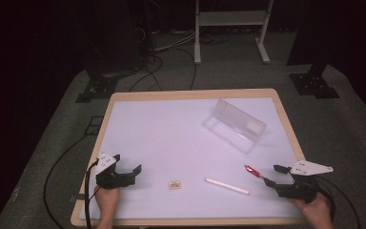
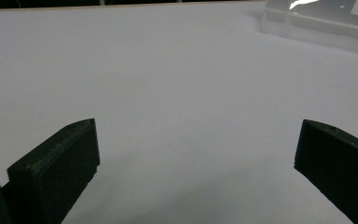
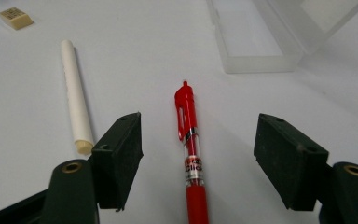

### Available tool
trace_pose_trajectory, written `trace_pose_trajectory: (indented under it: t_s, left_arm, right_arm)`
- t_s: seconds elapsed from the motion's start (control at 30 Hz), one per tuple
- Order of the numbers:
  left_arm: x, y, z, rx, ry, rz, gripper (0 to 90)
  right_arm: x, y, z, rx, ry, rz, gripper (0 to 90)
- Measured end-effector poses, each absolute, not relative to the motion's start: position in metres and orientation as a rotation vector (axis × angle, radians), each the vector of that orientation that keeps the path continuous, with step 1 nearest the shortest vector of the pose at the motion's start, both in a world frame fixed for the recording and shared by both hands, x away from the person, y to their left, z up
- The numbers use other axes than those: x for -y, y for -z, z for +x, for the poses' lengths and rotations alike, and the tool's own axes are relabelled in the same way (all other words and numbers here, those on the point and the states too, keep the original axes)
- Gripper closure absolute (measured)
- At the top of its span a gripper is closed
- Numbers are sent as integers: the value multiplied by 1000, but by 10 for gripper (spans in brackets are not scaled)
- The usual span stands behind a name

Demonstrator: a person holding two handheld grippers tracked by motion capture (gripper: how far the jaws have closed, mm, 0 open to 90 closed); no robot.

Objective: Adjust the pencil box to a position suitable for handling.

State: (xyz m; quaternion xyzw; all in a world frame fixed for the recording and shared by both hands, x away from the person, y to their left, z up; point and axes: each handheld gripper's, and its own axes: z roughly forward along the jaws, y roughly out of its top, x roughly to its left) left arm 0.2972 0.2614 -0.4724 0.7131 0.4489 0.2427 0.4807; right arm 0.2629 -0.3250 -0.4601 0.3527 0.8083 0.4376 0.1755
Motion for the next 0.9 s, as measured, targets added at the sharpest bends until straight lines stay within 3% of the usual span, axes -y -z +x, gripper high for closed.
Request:
trace_pose_trajectory:
  t_s: [0.9]
  left_arm:
    - [-261,472,292,-1075,-609,1736,0]
  right_arm:
    - [279,425,302,-2389,-1223,843,267]
